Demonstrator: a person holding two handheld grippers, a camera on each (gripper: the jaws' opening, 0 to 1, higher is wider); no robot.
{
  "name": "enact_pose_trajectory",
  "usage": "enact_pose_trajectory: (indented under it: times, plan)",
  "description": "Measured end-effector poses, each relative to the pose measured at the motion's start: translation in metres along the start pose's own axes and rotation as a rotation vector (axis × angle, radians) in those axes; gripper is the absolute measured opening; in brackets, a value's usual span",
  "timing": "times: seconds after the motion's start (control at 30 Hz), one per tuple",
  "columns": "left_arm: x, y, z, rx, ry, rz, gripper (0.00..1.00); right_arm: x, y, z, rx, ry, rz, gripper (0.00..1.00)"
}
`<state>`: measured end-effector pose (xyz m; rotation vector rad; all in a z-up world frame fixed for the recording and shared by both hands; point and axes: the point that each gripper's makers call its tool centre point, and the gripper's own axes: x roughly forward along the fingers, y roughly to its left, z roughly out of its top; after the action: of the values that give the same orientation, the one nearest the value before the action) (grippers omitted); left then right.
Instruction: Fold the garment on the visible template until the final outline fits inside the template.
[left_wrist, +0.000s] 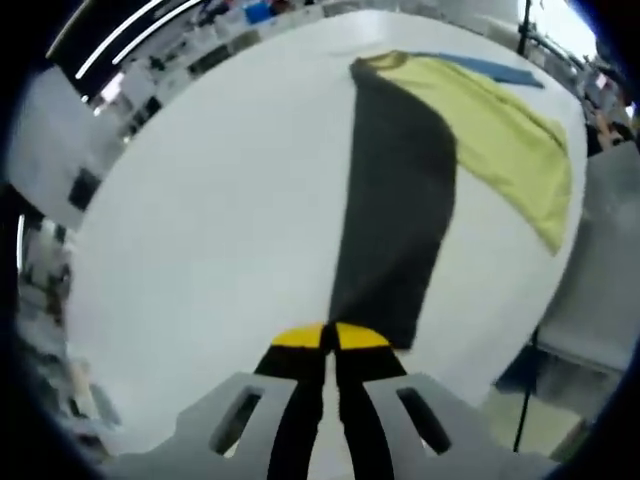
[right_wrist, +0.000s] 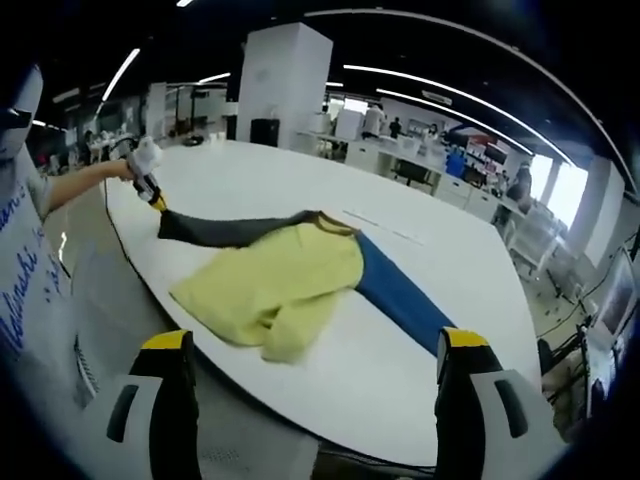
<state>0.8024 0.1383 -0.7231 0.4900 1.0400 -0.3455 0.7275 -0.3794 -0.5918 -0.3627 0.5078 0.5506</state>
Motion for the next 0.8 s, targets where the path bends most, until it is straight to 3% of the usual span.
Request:
enact_pose_trajectory:
  times: [0.57, 0.7, 0.8]
  plan:
    - [0.022, 0.065, 0.010, 0.018, -0.021, 0.074, 0.00, 0.006, 0.022, 0.012, 0.045, 0.074, -0.048, 1.00]
    - [0.024, 0.079, 0.016, 0.099, -0.023, 0.114, 0.00, 0.011, 0.026, 0.017, 0.049, 0.079, -0.067, 1.00]
    - [0.030, 0.087, 0.016, 0.103, -0.016, 0.098, 0.00, 0.015, 0.030, 0.021, 0.049, 0.084, -0.080, 1.00]
